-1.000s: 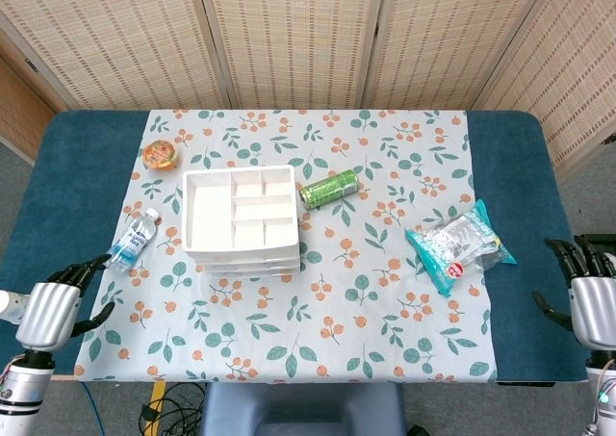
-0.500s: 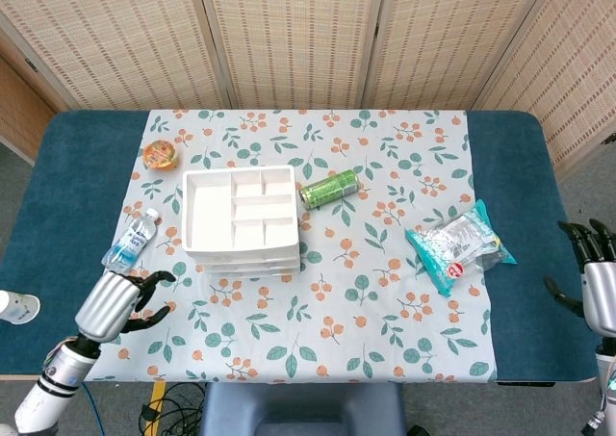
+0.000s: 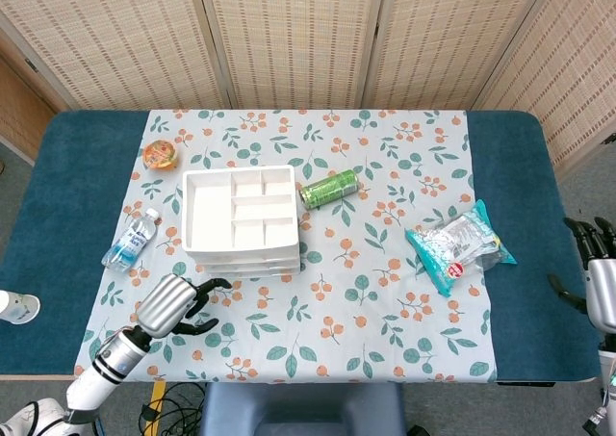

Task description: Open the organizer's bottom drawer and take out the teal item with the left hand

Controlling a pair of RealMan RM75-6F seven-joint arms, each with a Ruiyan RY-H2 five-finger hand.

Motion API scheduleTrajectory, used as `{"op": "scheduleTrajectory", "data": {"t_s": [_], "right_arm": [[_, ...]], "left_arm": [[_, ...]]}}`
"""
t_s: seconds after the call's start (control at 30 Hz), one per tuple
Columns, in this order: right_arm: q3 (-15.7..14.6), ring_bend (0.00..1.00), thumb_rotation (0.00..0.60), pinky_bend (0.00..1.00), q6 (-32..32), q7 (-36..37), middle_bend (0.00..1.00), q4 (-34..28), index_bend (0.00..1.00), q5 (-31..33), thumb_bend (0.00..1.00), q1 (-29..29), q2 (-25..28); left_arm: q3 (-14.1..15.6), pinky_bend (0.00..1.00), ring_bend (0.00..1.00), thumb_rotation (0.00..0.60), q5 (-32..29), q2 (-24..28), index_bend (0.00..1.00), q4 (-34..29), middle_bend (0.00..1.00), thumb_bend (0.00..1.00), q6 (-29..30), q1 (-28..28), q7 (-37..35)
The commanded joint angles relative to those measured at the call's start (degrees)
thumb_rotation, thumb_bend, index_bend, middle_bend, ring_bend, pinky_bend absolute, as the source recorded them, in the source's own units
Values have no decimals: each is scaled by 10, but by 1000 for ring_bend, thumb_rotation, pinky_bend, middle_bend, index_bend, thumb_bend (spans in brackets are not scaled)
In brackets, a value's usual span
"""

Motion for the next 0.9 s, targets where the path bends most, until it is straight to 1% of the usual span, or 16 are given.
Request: {"op": "scheduleTrajectory", "data": {"t_s": [0.03, 0.2, 0.33, 0.47, 0.6, 0.9], "right_arm": [[1, 144, 600, 180, 1, 0, 212, 1, 118, 1, 249, 0, 1], [3, 143, 600, 180, 3, 2, 212, 3, 118, 6, 250, -1, 2], [3, 143, 600, 180, 1, 6, 212, 6, 118, 8, 250, -1, 0], [1, 143, 600, 180, -4, 9, 212, 8, 118, 11, 250, 0, -1], [1, 143, 600, 180, -5, 11, 212, 11, 118, 11, 250, 1, -3], [0, 143, 600, 180, -5, 11, 212, 12, 118, 13, 253, 0, -4]], "left_arm": [[-2, 1000, 892, 600, -21, -12, 182, -12, 886, 248, -22, -14, -14], [-1, 1000, 897, 600, -43, -27, 86, -25, 889, 248, -44, -24, -16], [2, 1000, 908, 600, -63, -39, 35, -35, 896, 248, -63, -29, -18], [2, 1000, 913, 600, -82, -55, 26, -37, 901, 248, -76, -33, -26], [5, 1000, 917, 600, -105, -65, 24, -39, 907, 248, -107, -42, -37], [-7, 1000, 930, 600, -175, -73, 16, -50, 917, 256, -157, -52, -74]]}}
